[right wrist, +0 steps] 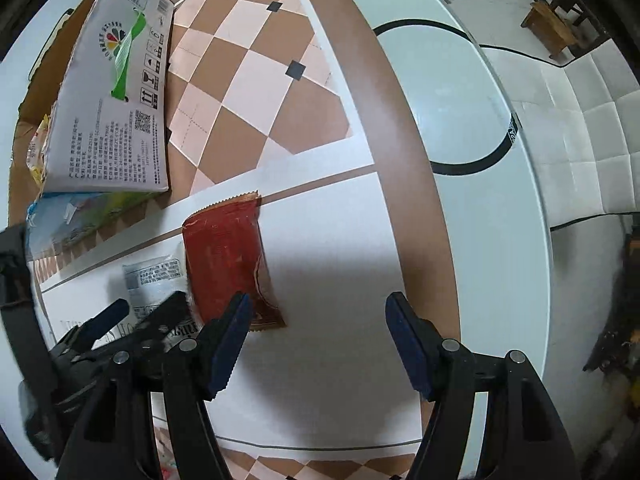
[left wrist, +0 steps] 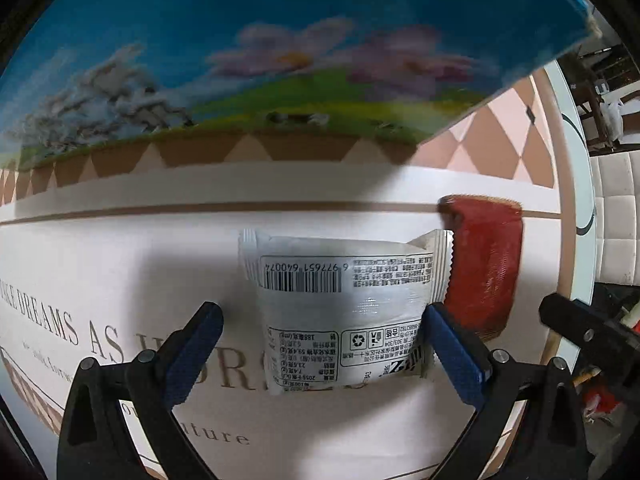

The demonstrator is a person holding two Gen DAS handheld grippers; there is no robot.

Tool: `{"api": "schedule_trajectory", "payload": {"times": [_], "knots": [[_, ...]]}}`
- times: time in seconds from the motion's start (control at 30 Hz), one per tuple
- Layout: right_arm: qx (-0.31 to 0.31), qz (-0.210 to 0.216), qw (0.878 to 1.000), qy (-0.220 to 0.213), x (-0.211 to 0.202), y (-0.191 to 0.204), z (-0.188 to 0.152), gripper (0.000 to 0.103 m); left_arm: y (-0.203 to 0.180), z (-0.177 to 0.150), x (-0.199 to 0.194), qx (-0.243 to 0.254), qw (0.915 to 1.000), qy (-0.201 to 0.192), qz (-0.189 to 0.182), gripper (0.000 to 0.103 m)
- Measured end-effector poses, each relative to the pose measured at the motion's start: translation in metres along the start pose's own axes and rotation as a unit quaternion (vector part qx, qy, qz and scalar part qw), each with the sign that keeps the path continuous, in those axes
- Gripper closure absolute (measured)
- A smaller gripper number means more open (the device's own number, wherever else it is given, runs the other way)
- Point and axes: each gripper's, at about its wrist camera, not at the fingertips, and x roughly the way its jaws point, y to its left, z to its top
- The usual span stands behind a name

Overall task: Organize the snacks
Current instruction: 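Grasp the white wrapped pack with the left tool while the right tool grasps the red pack, then carry both packs over the box and lower them inside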

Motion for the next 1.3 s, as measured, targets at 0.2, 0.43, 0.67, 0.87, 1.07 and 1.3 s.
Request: {"api": "schedule_trajectory", "payload": {"times": [0.2,0.43,0.67,0.87,1.07,1.3], "knots": [[-0.038,-0.002,0.999,0.003,0.017,0.052,0.01,0.031,0.027,-0.011,-0.002,-0.012,0.9998,0.002,0.014,0.0],[-0.076,-0.054,0.995,0.023,0.044,0.092,0.016,0.031,0.048,-0.017,-0.002,-0.028,0.9994,0.01,0.02,0.0],[-0.107,-0.097,0.989,0.001,0.043,0.102,0.009,0.041,0.043,-0.015,0.005,-0.027,0.9995,0.011,0.015,0.001],[-0.12,-0.099,0.988,-0.013,0.039,0.1,0.003,0.044,0.038,-0.018,-0.009,-0.023,0.9997,-0.009,0.007,0.032],[-0.122,-0.081,0.989,-0.006,0.033,0.1,-0.01,0.045,0.042,-0.01,-0.022,-0.035,0.9992,-0.019,-0.005,0.038],[-0.138,-0.038,0.989,-0.025,-0.003,0.114,-0.028,0.045,0.065,-0.02,-0.062,-0.036,0.9979,-0.047,-0.027,0.038]]}}
